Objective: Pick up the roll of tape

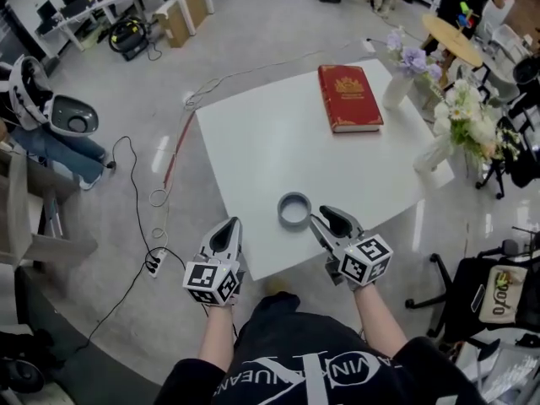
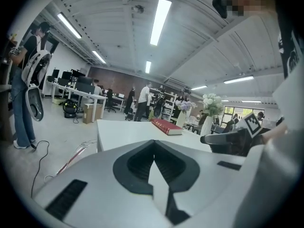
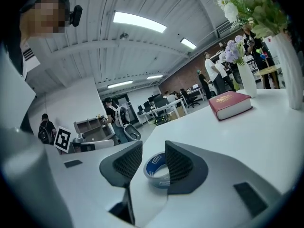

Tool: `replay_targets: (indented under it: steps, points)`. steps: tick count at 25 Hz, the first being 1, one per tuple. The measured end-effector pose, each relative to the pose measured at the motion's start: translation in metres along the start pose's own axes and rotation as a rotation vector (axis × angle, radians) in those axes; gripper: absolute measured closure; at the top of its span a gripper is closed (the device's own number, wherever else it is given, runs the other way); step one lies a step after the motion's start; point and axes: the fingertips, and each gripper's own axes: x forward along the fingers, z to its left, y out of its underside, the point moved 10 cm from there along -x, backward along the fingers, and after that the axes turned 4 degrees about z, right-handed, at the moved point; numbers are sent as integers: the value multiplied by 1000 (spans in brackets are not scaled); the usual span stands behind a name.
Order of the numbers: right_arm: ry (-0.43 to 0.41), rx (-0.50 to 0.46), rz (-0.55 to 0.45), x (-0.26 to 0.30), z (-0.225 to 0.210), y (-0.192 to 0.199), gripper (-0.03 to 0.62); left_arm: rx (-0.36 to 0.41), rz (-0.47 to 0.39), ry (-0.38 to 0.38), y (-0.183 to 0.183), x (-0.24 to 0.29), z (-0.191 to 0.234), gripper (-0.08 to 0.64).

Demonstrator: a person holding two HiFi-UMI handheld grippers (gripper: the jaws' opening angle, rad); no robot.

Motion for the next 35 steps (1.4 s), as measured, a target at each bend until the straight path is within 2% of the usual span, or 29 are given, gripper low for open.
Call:
replay_targets:
  steps: [5,10,15,21,28,32,35]
  points:
    - [42,3,27,13,-4,2,442,-4,14,46,1,20,12,561]
    - [72,13,109,18,-10,10,434,-33,36,69,13,30,8,560]
    - [99,12,189,39,-23,8,436,-53,45,45,16,33,12,561]
    - [133,-31,308,66,-34,1,436,-83,52,-7,22,30,14,560]
    - [135,-177,487,105,-35,-6,450,-91,68,-19,29,30,11,560]
    - [150,-193,599,116,-44,1,473,-98,74,-28,34,31,11,561]
    - [150,-210,645,119,-47,4,497,-102,76,-34,36,28,10,561]
